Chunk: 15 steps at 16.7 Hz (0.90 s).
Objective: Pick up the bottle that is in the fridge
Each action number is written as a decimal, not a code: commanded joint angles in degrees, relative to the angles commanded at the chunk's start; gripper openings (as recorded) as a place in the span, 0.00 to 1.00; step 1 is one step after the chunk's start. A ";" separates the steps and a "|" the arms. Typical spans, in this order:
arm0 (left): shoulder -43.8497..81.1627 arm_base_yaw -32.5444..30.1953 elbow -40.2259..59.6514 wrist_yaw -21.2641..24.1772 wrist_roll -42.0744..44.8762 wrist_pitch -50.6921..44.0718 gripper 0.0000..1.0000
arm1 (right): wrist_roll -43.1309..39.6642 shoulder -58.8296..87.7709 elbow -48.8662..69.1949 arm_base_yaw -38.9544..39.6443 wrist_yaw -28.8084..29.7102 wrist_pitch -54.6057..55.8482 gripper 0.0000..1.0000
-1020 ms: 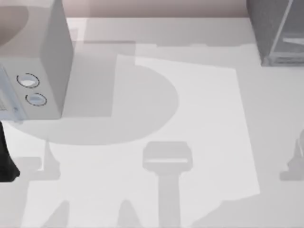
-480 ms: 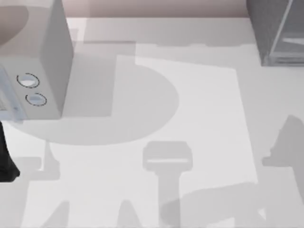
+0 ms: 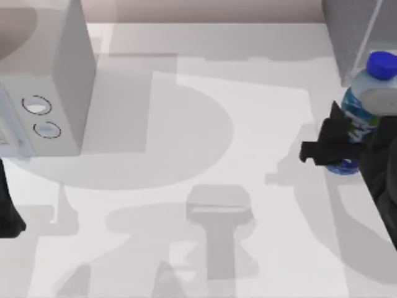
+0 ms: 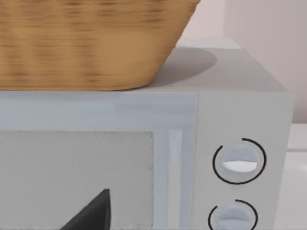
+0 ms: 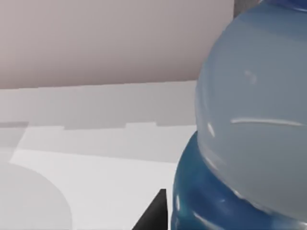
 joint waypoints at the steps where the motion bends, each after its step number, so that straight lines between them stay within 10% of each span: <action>1: 0.00 0.00 0.00 0.00 0.00 0.00 1.00 | 0.63 5.20 2.68 3.10 3.12 1.87 0.00; 15: 0.00 0.00 0.00 0.00 0.00 0.00 1.00 | -1.08 52.93 34.40 27.82 30.59 19.51 0.00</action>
